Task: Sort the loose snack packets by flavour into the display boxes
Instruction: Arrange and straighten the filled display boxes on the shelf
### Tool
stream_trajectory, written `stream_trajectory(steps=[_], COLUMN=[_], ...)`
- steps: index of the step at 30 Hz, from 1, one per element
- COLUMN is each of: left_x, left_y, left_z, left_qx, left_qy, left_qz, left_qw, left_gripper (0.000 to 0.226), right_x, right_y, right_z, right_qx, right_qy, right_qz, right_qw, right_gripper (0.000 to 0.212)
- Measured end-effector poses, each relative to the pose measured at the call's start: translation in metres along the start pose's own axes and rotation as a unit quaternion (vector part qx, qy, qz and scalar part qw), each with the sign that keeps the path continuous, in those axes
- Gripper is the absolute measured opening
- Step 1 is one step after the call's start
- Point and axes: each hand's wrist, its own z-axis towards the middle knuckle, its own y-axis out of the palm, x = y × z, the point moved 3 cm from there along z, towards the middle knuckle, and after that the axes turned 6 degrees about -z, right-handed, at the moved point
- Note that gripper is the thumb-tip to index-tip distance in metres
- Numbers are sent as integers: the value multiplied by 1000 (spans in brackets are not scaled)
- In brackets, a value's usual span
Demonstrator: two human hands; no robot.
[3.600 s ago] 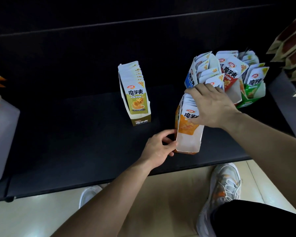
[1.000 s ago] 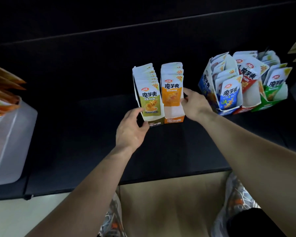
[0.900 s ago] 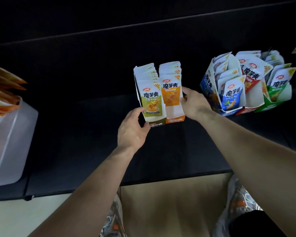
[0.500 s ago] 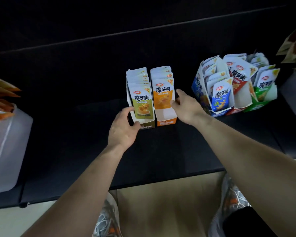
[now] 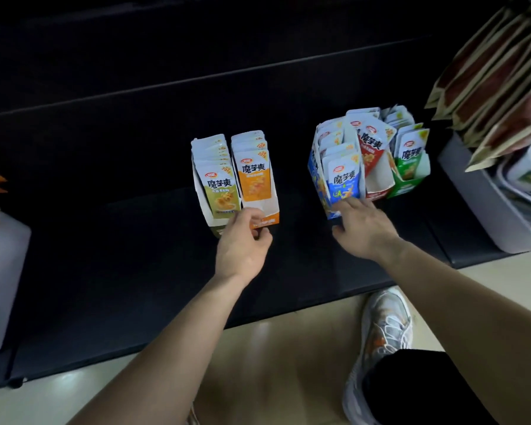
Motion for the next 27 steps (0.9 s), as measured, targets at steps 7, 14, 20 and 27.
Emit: stream_trajectory(steps=[7, 14, 20, 27], left_x=[2, 8, 13, 9], left_y=[55, 75, 85, 88], left_z=[-19, -24, -23, -12], left_qx=[-131, -150, -169, -164], left_qy=[-23, -37, -30, -17], left_qz=[-10, -36, -52, -76], left_qw=[991, 987, 984, 983], left_gripper=[33, 36, 36, 26], right_x=[-10, 14, 3, 4], right_y=[-3, -50, -34, -30], right_z=[-37, -49, -16, -12], right_qx=[-116, 175, 29, 78], right_qy=[-67, -53, -102, -83], right_qz=[90, 50, -101, -157], right_qw=[987, 982, 989, 981], right_gripper=[34, 62, 115, 84])
